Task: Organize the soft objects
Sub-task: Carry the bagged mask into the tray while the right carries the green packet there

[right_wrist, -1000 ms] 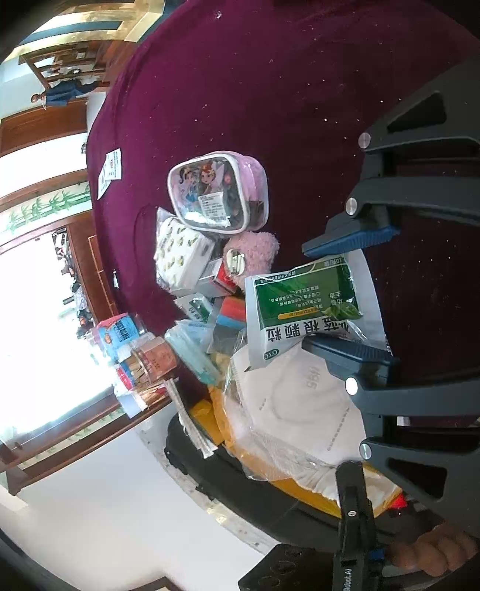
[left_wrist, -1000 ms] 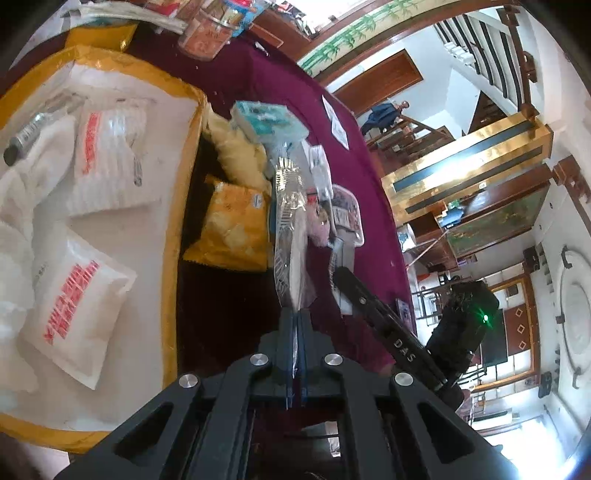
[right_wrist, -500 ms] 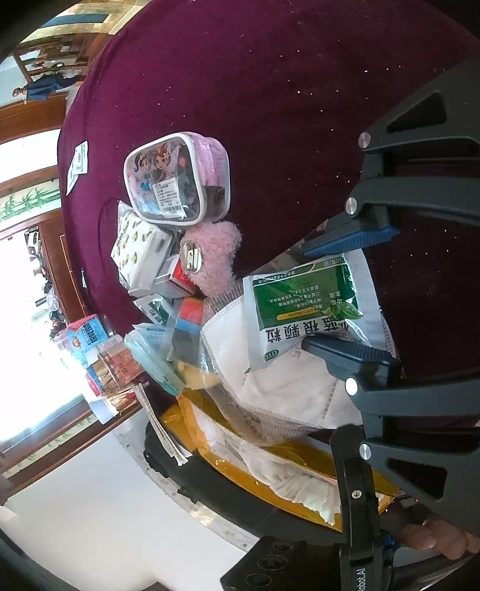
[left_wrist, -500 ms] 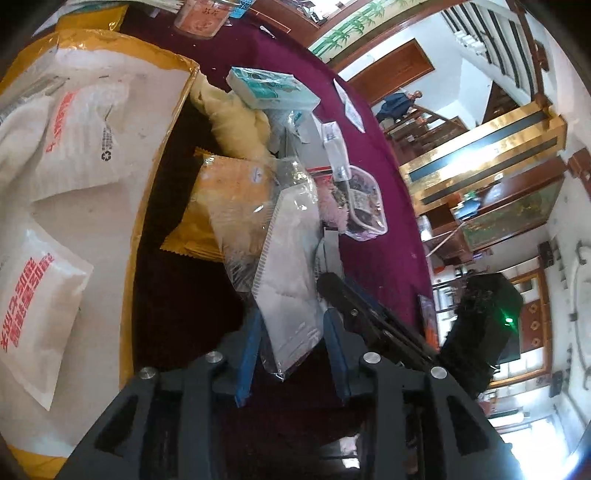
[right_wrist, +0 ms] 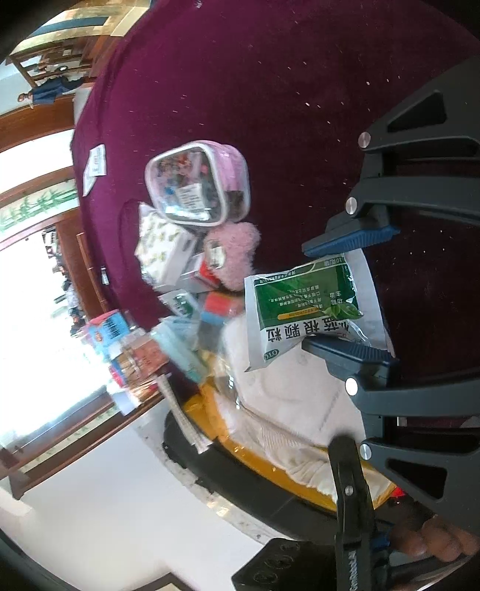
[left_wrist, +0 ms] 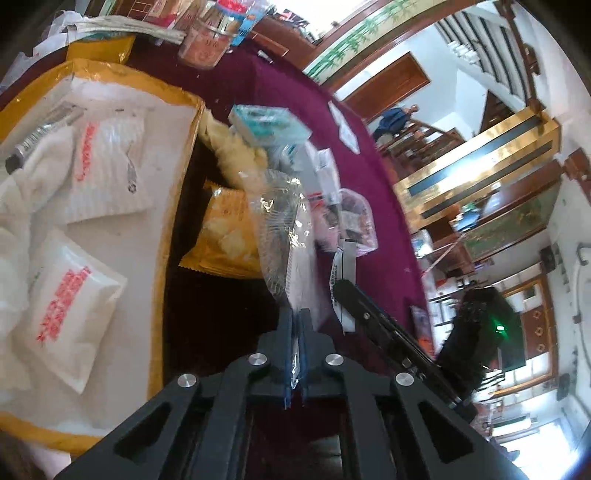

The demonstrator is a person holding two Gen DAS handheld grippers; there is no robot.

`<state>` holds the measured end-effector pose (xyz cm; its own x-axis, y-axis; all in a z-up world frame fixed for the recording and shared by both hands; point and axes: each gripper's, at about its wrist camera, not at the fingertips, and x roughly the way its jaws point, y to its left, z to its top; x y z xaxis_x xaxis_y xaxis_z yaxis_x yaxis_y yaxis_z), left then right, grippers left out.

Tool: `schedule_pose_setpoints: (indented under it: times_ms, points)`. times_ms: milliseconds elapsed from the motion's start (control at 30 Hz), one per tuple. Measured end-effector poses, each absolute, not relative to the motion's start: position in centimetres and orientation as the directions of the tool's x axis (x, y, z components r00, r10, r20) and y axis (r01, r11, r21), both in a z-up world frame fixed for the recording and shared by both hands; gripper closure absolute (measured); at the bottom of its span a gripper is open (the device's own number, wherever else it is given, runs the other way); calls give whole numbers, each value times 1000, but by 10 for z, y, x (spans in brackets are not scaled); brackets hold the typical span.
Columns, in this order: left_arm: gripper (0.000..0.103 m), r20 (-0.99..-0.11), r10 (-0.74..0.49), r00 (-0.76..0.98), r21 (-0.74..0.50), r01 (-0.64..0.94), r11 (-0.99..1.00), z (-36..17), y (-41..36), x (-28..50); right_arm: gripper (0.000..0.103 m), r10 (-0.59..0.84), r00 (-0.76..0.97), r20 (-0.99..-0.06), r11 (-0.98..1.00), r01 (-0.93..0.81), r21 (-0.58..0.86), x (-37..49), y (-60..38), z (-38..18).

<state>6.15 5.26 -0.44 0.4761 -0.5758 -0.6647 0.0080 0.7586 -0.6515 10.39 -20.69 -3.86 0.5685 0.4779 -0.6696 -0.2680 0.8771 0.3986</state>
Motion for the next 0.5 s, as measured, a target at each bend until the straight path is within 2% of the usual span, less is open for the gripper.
schedule_pose_setpoints:
  times_ms: [267,500]
  points:
    - [102,-564,-608,559,-730,8,684,33,109,44,60,500,626,-598,863,-301,406,94,-208,-10]
    - [102,-557,-499,664,-727,-99,680,36,164,47,60,549,592,-589,835,-372,405,100,-180,3]
